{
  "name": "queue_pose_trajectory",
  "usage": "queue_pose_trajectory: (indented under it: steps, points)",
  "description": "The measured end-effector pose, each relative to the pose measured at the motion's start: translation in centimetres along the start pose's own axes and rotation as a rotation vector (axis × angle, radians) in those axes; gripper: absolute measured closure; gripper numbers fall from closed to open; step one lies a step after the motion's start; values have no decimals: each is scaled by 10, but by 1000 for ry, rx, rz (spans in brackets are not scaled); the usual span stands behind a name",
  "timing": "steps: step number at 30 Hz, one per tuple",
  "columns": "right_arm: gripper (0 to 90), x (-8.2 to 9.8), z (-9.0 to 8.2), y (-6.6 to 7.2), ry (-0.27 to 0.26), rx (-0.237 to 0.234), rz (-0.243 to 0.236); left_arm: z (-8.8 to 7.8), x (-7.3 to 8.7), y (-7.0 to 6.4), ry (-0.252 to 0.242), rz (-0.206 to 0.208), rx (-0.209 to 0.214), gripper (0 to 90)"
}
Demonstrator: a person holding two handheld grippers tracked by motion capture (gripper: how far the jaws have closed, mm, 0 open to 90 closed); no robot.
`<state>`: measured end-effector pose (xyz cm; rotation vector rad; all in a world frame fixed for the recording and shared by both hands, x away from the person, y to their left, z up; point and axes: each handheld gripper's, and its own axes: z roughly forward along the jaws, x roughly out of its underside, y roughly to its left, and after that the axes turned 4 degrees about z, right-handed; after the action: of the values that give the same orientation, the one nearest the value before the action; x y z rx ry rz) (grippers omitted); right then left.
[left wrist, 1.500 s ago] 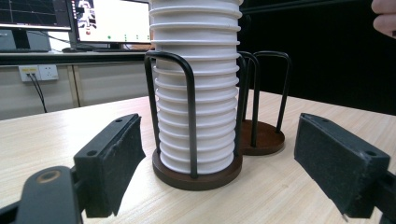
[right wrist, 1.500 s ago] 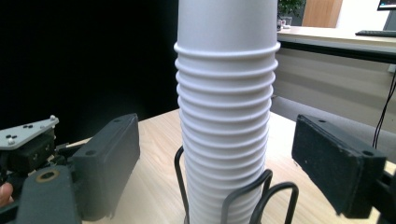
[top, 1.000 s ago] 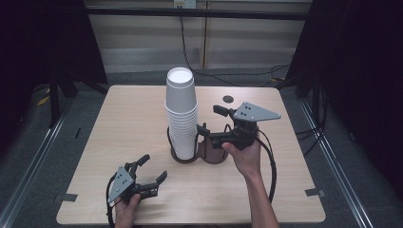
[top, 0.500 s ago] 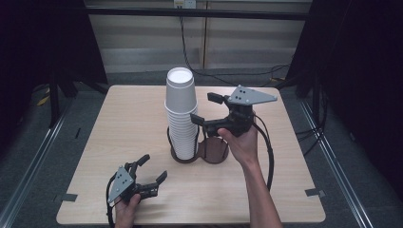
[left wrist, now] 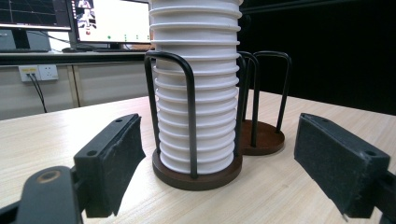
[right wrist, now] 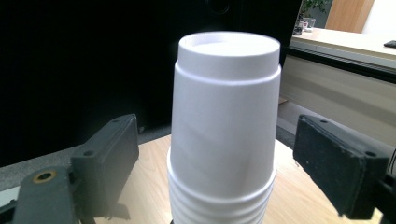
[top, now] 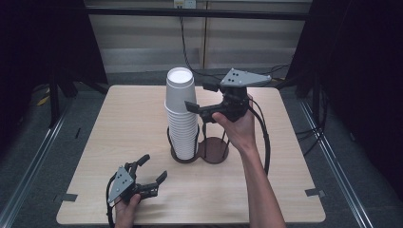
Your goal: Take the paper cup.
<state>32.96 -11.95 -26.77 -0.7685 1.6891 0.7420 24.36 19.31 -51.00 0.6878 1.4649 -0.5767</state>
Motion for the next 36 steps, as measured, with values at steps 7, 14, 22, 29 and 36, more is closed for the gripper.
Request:
queue_pose_trajectory:
  steps: [7, 14, 22, 29, 36]
  points:
    - [134, -16, 14, -4, 44, 7, -17, 0, 0, 0, 0, -1, 0, 155]
    - [134, -25, 33, -8, 92, -14, -12, 0, 0, 0, 0, 1, 5, 155]
    - [142, -21, 50, -12, 131, -33, 2, 0, 0, 0, 0, 1, 7, 155]
    - [167, -22, 55, -11, 145, -31, -9, 0, 0, 0, -1, 1, 8, 155]
    - [175, -24, 60, -10, 171, -23, -5, 0, 0, 0, 0, 1, 8, 155]
